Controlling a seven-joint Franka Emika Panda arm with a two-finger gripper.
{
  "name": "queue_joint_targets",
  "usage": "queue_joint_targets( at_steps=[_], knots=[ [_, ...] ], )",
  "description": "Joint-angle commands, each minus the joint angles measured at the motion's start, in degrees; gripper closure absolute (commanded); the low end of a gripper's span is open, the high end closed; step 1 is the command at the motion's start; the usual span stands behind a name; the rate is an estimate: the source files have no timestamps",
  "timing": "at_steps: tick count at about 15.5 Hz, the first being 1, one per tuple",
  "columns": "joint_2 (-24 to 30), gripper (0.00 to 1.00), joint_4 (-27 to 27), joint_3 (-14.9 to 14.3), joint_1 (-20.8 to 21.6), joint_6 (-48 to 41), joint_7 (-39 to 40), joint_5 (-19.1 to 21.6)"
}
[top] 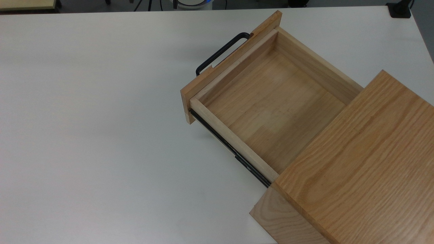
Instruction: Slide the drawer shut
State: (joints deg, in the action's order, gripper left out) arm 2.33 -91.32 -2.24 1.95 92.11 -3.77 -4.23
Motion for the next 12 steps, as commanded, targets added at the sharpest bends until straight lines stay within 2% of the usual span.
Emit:
queue_joint_targets(
  at_steps=[1, 12],
  knots=[
    [1.2, 0.00, -1.3, -0.7, 0.9, -0.2, 1.0, -0.8],
    [0.9, 0.00, -1.3, -0.7, 0.9, -0.2, 1.9, -0.4]
  ],
)
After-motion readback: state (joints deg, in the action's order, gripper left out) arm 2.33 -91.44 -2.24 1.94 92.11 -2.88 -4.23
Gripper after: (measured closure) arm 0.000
